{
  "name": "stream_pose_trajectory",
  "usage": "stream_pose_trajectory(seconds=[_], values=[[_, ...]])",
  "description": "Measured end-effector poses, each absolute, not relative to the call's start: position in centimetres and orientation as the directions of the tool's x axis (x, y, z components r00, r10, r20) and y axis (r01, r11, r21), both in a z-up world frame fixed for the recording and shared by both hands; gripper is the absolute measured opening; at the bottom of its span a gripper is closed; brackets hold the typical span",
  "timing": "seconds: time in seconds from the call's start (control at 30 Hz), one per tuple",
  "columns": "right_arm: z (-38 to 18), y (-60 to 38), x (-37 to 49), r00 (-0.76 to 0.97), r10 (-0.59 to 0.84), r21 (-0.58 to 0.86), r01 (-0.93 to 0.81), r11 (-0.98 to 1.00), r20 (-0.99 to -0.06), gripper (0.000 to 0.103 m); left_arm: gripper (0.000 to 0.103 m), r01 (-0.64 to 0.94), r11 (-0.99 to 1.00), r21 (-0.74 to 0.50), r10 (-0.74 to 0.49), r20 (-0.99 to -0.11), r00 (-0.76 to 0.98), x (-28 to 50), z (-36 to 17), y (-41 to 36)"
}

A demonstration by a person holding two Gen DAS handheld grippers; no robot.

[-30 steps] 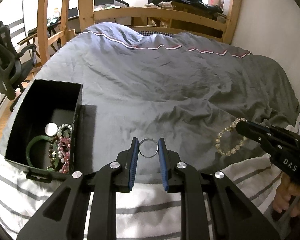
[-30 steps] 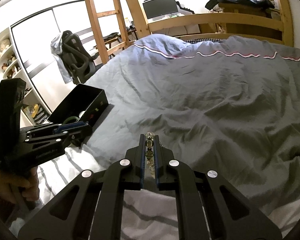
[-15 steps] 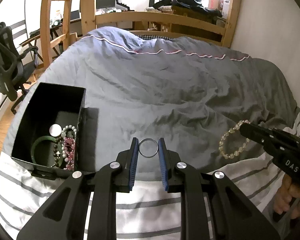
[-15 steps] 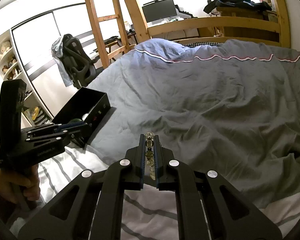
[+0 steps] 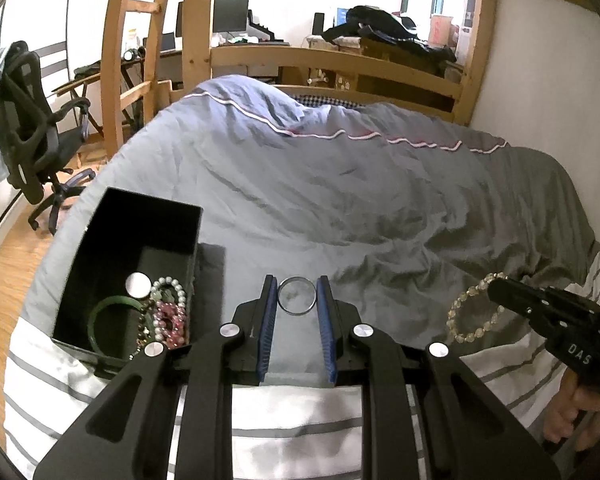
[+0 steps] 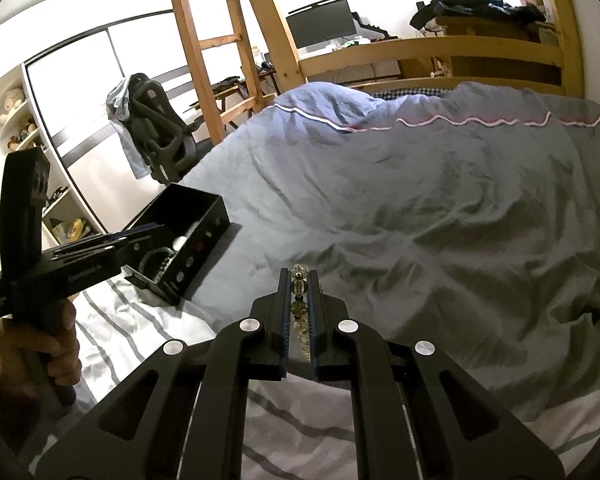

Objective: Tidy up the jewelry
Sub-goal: 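Carry the silver ring toward the black box while the right tool carries the yellow bead bracelet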

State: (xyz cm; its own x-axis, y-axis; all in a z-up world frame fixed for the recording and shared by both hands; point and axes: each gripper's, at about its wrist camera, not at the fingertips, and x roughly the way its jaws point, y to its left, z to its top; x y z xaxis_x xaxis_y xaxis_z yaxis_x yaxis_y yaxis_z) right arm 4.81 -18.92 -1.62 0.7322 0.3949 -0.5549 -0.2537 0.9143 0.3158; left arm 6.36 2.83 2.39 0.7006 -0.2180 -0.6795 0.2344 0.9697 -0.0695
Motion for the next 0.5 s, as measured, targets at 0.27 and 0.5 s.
stream_pose_trajectory(seconds=[0.27, 0.5], values=[[-0.1, -16.7, 5.8, 0.724, 0.410, 0.302, -0.284, 0.910, -0.555, 0.008, 0.020, 0.196, 0.979, -0.045, -0.178, -0.649, 0.740, 6.8, 3.7, 5.1], [1.5, -13.6, 6.7, 0.715, 0.413, 0.254, -0.325, 0.911, -0.564, 0.008, 0.020, 0.150, 0.988, -0.036, -0.140, -0.619, 0.773, 7.4, 4.7, 7.5]])
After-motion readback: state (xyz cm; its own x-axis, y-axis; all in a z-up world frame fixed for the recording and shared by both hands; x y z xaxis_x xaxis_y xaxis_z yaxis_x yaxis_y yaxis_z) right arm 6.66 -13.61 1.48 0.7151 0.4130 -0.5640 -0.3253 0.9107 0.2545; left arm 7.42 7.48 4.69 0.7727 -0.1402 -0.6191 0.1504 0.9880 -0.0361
